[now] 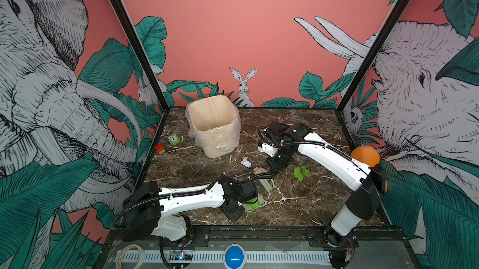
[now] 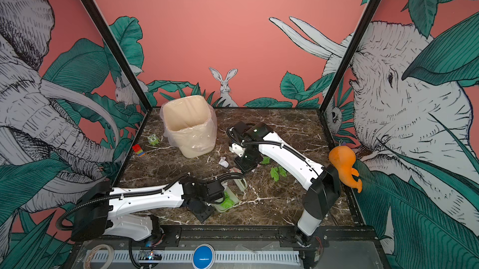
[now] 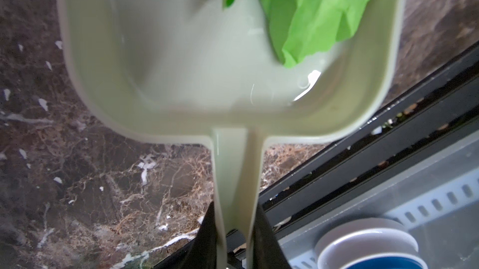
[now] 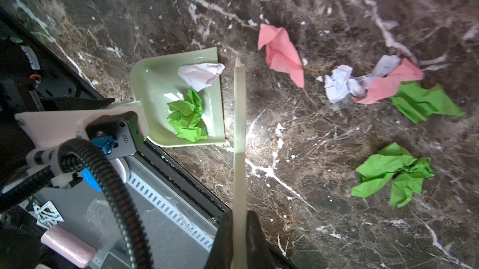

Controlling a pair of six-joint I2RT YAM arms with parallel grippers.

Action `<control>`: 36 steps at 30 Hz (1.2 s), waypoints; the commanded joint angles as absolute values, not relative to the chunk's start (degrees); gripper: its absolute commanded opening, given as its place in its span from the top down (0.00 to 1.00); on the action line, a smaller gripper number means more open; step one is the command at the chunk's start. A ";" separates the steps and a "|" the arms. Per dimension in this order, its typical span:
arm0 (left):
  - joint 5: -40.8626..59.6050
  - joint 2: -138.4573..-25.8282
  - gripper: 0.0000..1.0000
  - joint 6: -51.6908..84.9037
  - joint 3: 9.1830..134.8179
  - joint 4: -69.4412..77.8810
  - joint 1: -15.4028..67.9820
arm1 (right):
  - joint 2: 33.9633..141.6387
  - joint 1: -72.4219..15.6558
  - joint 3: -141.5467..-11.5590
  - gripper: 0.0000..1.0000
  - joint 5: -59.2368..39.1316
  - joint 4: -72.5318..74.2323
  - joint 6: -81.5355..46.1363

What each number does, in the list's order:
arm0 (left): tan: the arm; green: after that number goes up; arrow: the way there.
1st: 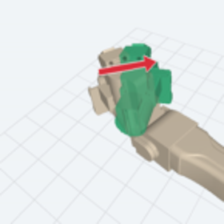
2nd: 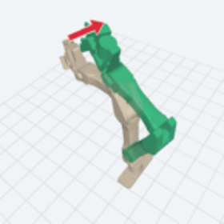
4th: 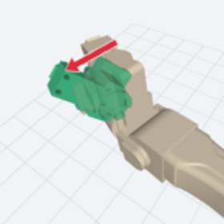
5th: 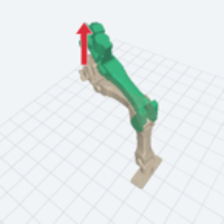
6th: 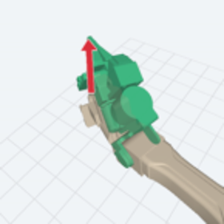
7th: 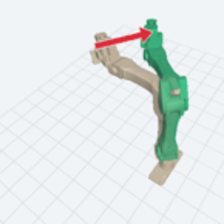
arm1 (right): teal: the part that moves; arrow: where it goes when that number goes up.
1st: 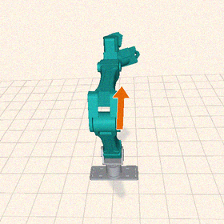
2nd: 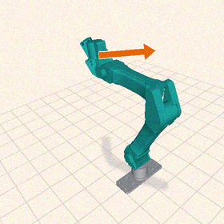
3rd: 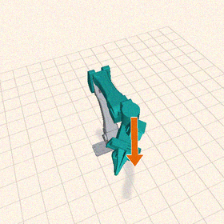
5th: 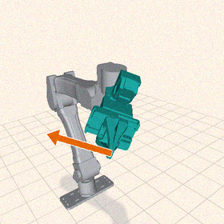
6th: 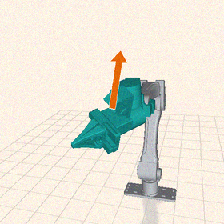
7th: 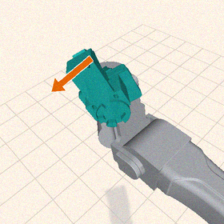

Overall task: Sweep away the paper scraps from the table
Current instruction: 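Lift the loaded dustpan with the left gripper toward the bin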

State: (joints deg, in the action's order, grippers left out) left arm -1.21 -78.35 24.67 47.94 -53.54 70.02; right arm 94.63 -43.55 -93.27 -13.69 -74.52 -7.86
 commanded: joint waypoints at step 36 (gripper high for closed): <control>-16.92 -69.99 1.00 29.26 85.68 -81.83 67.75 | 75.02 -25.86 -77.54 1.00 -21.03 -70.31 -9.06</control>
